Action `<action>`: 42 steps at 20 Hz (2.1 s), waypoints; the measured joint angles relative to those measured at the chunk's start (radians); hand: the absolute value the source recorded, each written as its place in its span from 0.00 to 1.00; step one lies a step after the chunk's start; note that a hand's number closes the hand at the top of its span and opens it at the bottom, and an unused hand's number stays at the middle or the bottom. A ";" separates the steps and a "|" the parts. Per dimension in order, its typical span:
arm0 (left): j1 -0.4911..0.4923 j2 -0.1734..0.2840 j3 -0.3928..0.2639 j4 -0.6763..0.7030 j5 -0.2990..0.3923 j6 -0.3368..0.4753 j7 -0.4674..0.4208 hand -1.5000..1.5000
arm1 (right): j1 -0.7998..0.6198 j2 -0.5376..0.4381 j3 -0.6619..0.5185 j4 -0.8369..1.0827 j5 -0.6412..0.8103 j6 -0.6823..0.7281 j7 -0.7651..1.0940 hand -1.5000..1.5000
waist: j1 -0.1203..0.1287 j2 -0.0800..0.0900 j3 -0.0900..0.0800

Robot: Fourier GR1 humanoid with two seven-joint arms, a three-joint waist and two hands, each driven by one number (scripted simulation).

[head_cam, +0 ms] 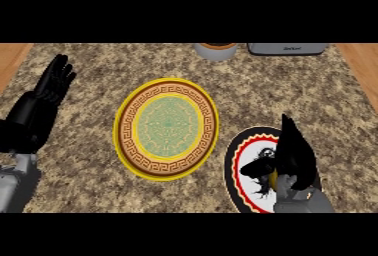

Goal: Pick the lemon from the plate and place it in the plate

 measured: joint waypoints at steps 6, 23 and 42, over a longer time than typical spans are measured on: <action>-0.002 -0.005 0.005 0.005 -0.007 -0.014 -0.011 0.50 | 0.004 0.014 -0.038 -0.029 0.024 0.089 0.029 0.00 | 0.007 0.004 0.002; -0.004 -0.033 0.030 0.009 -0.022 -0.044 -0.020 0.50 | 0.130 0.050 -0.134 0.025 0.034 0.176 -0.003 0.00 | 0.015 0.007 0.004; -0.018 -0.070 0.071 0.019 -0.059 -0.084 -0.006 0.50 | 0.104 0.023 -0.152 0.163 0.251 0.081 -0.106 1.00 | 0.016 0.004 0.001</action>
